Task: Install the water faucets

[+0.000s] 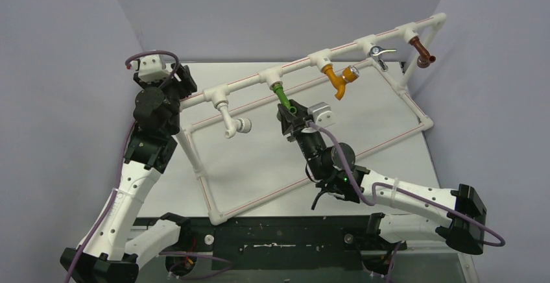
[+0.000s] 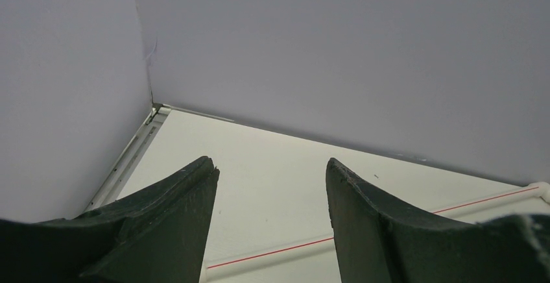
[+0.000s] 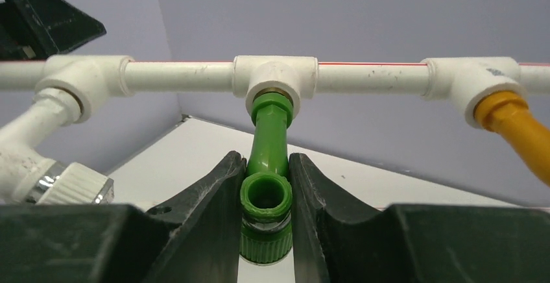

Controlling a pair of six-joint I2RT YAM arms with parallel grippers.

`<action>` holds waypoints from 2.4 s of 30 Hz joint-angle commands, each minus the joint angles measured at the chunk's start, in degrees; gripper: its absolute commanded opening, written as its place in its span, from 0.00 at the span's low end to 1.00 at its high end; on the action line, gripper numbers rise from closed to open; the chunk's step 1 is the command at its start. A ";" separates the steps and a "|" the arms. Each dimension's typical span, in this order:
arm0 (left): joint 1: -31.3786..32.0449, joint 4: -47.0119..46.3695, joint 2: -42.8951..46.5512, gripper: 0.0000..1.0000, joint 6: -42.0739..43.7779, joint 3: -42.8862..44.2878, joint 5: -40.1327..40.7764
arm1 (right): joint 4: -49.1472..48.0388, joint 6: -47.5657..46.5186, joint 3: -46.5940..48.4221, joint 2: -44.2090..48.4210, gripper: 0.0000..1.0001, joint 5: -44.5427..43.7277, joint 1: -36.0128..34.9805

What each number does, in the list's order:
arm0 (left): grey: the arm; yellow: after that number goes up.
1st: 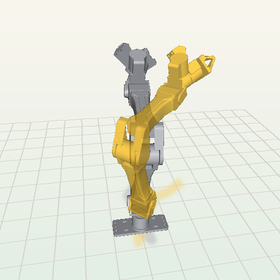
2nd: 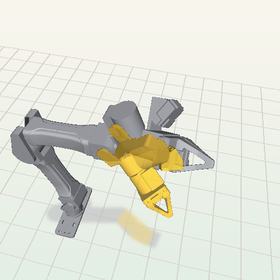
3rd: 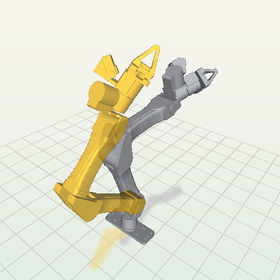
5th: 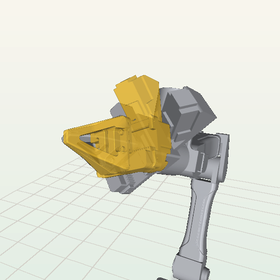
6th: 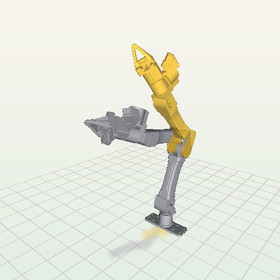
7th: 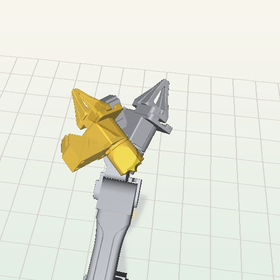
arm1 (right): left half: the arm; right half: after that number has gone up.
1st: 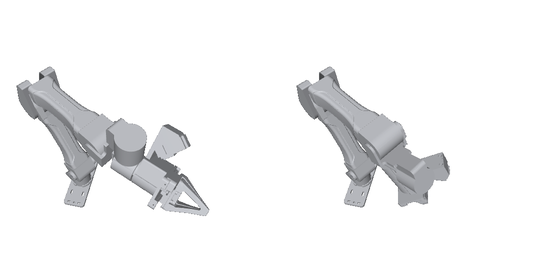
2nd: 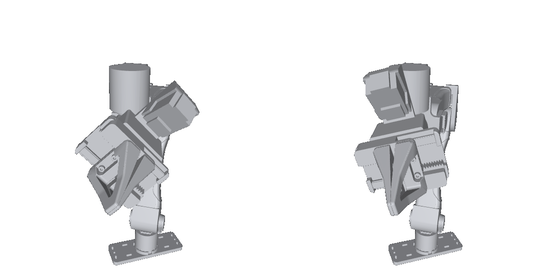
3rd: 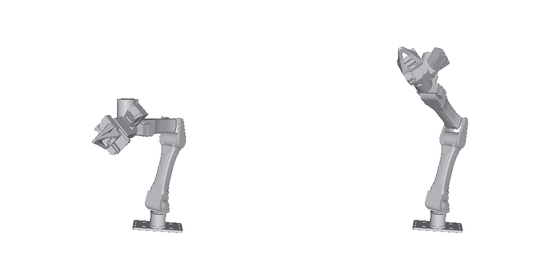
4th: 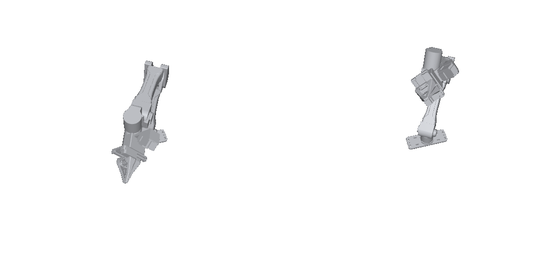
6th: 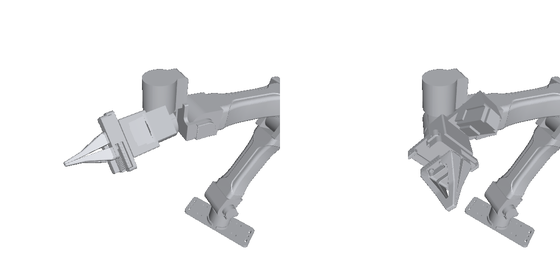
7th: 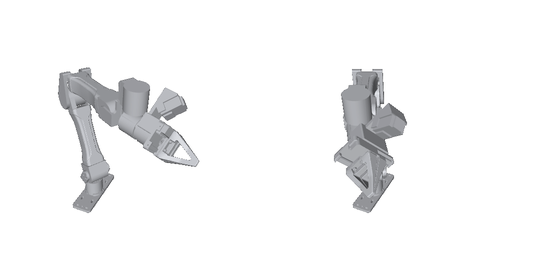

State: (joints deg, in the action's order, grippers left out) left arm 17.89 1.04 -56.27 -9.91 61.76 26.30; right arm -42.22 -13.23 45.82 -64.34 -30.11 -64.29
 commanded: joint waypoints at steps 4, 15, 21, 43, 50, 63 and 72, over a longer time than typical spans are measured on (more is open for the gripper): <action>0.33 14.80 -1.19 0.60 -0.02 -3.39 -1.38 | -8.92 26.68 2.68 0.28 0.00 -6.63 -0.27; 0.34 14.72 -1.47 0.60 0.07 -3.56 -1.08 | -1.92 54.92 4.07 1.12 0.00 -12.51 -0.16; 0.30 14.57 -1.15 0.60 0.20 -3.63 -0.74 | 4.21 69.73 5.24 2.06 0.00 -14.19 0.25; 0.30 14.55 -0.49 0.60 0.40 -3.73 0.00 | 21.53 111.51 7.31 1.51 0.00 -13.03 1.25; 0.30 14.47 -0.30 0.60 0.42 -3.69 -0.07 | 22.19 112.15 6.84 1.67 0.06 -12.87 1.34; 0.30 14.43 -0.81 0.59 0.42 -3.73 -0.15 | 23.07 113.40 6.96 1.89 0.56 -11.74 1.35; 0.30 14.53 -0.81 0.59 0.51 -3.77 0.03 | 24.24 113.21 6.59 2.74 0.75 -11.46 1.29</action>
State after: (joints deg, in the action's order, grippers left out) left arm 17.93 1.43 -55.88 -9.91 61.71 26.52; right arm -16.99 99.74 50.26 -63.18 -41.08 -63.35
